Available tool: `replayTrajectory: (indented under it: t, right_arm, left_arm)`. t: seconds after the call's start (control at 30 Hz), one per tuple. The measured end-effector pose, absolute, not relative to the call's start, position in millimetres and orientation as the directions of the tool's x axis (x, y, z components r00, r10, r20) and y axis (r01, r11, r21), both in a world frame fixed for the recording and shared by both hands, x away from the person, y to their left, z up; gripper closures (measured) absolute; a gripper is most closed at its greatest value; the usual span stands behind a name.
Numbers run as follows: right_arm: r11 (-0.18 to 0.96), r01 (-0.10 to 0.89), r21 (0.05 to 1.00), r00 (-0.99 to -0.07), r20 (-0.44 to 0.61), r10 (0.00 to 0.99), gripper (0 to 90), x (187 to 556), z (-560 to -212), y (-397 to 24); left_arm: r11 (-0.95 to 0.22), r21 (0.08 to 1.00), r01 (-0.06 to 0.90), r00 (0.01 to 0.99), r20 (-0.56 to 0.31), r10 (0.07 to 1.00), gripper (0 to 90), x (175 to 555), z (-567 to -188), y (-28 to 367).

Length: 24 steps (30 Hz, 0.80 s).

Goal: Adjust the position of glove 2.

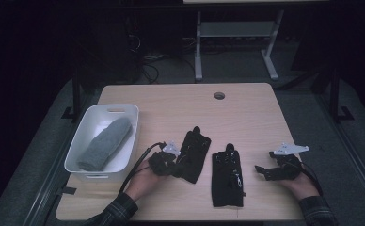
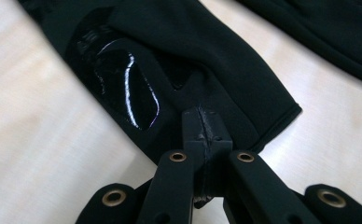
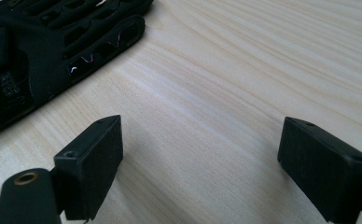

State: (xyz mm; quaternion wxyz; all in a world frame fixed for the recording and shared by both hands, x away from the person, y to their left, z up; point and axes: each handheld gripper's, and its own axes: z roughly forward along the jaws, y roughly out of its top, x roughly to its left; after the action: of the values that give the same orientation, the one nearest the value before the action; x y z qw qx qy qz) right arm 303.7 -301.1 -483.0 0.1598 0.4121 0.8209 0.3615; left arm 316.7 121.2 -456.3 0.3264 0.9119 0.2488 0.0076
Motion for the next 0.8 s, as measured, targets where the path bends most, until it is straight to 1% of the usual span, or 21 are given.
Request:
replayTrajectory:
  t: [0.13,0.23,0.27,0.3,0.37,0.4,0.43,0.63,0.73,0.8]
  right_arm:
    - [0.397,0.563,0.725,-0.605,0.034,0.796,13.2,304.0,-483.1,-300.9]
    - [0.400,0.566,0.721,-0.603,0.031,0.797,11.2,305.3,-483.0,-299.8]
    - [0.398,0.569,0.720,-0.602,0.035,0.798,11.7,305.3,-483.0,-299.2]
    - [0.403,0.570,0.716,-0.605,0.035,0.795,14.5,305.1,-482.0,-299.0]
    - [0.414,0.572,0.708,-0.614,0.036,0.788,18.2,305.1,-479.8,-298.8]
    - [0.415,0.578,0.702,-0.621,0.048,0.783,21.1,305.1,-478.2,-298.1]
    - [0.418,0.578,0.701,-0.634,0.063,0.771,26.2,304.6,-476.6,-296.9]
    - [0.459,0.515,0.724,-0.726,0.085,0.682,59.3,294.4,-461.1,-272.8]
    - [0.463,0.490,0.738,-0.765,0.111,0.634,71.4,289.4,-454.6,-256.2]
    - [0.474,0.480,0.738,-0.788,0.125,0.602,77.2,287.0,-453.5,-244.1]
  left_arm:
    - [-0.661,0.599,0.453,0.879,-0.176,0.442,89.6,301.9,-456.5,123.6]
    - [-0.673,0.591,0.446,0.887,-0.189,0.422,89.5,293.3,-456.1,124.8]
    - [-0.676,0.590,0.441,0.890,-0.192,0.414,89.5,289.8,-455.5,124.5]
    - [-0.689,0.583,0.430,0.896,-0.183,0.404,89.5,288.4,-454.0,124.9]
    - [-0.685,0.597,0.418,0.901,-0.177,0.395,89.4,286.9,-450.4,126.5]
    - [-0.661,0.615,0.429,0.894,-0.187,0.406,89.4,287.0,-448.3,126.7]
    - [-0.651,0.627,0.427,0.894,-0.184,0.409,89.4,288.6,-445.4,127.5]
    - [-0.621,0.660,0.423,0.882,-0.145,0.448,89.4,307.6,-436.8,126.2]
    - [-0.625,0.660,0.417,0.883,-0.131,0.451,89.4,316.8,-438.1,122.7]
    - [-0.637,0.647,0.418,0.883,-0.125,0.453,89.4,323.9,-440.7,119.2]
